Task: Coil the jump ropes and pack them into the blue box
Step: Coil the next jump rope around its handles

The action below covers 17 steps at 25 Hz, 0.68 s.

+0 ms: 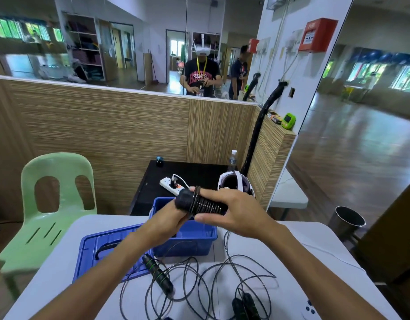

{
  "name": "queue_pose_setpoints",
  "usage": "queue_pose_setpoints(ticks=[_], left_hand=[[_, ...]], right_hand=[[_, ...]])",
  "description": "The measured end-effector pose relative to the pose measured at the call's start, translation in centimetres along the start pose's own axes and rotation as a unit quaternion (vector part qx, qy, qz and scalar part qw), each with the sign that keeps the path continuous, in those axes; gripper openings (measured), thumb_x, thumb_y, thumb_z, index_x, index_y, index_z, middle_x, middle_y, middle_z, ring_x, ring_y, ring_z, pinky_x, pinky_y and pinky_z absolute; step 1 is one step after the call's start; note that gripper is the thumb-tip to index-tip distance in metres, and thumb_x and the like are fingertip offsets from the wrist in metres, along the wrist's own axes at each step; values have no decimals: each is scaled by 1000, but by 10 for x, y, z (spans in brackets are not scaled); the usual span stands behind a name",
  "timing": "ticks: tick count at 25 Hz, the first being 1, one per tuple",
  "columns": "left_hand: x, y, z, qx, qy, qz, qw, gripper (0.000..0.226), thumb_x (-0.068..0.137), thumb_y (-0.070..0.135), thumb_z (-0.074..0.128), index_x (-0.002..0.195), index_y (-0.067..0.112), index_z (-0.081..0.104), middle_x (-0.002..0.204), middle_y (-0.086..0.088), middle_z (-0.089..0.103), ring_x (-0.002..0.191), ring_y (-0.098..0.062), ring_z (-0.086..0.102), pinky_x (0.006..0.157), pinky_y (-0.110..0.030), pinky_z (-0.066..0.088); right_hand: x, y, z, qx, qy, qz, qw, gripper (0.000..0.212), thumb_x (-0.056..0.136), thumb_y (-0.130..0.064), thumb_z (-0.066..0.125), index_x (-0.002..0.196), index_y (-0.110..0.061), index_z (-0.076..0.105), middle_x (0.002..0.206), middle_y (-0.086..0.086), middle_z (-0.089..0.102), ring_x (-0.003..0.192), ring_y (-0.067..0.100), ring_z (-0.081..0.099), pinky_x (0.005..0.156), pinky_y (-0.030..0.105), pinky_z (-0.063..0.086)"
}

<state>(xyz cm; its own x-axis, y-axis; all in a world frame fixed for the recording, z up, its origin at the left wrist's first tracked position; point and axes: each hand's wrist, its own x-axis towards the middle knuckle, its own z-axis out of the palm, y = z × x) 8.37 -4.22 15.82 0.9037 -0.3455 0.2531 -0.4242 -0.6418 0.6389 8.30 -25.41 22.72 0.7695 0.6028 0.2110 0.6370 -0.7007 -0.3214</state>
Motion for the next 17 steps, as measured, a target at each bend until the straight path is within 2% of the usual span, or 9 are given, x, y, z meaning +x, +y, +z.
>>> queue_pose_setpoints(ticks=[1,3,6,8,10,12,13,15,17], left_hand=[[5,1,-11,8,-10,19,1000,15,94,9,54,106,14,63,97,9,63,98,6,56,84,-16,45],[15,-3,-27,115,-27,114,986,17,92,16,57,108,16,63,109,6,63,104,-1,53,94,-24,42],[34,-5,-48,314,-45,264,911,19,95,25,46,97,14,60,99,0,65,96,-15,56,95,-33,42],[40,5,-61,367,-82,277,884,17,98,31,39,91,19,49,86,1,62,82,-19,58,75,-39,52],[41,15,-69,403,-88,261,873,23,99,43,27,92,25,41,84,4,62,78,-18,59,55,-37,51],[41,24,-71,442,-101,240,858,28,97,46,22,98,27,42,92,5,66,83,-17,63,56,-35,50],[41,31,-70,457,-114,218,855,27,98,42,26,98,24,46,93,4,66,85,-17,63,58,-34,49],[40,43,-64,454,-115,176,866,15,99,30,42,95,19,52,92,1,62,87,-18,60,62,-30,44],[38,47,-59,384,-85,133,910,5,98,21,49,94,18,52,93,1,58,86,-18,58,68,-31,46]], right_hand=[[-1,-2,-2,-18,-13,-19,1000,68,80,-77,51,142,-49,42,96,-16,57,87,3,50,80,29,46],[-5,-4,-5,-22,-22,-37,999,66,82,-73,55,142,-48,44,91,-21,50,86,-2,43,79,25,41],[-10,-6,-4,-22,-32,-65,997,65,83,-72,55,142,-47,44,85,-26,44,86,-6,38,76,22,38],[-13,-8,-4,-45,-39,-77,995,65,84,-73,52,142,-47,42,92,-23,44,86,-4,40,75,25,42],[-14,-5,-2,-77,-47,-76,993,66,83,-77,46,143,-50,38,91,-17,47,83,3,46,72,28,43],[-16,-1,2,-95,-60,-59,992,68,81,-80,41,143,-52,36,90,-10,51,83,11,53,72,32,46],[-17,2,5,-100,-59,-47,992,69,80,-81,39,143,-52,36,91,-9,52,83,13,55,72,33,47],[-19,5,10,-102,-36,-17,994,68,81,-80,42,142,-50,39,92,-8,52,86,16,57,73,34,47],[-19,6,14,-107,-1,16,994,66,83,-77,46,142,-49,40,98,-6,54,89,17,58,73,35,48]])
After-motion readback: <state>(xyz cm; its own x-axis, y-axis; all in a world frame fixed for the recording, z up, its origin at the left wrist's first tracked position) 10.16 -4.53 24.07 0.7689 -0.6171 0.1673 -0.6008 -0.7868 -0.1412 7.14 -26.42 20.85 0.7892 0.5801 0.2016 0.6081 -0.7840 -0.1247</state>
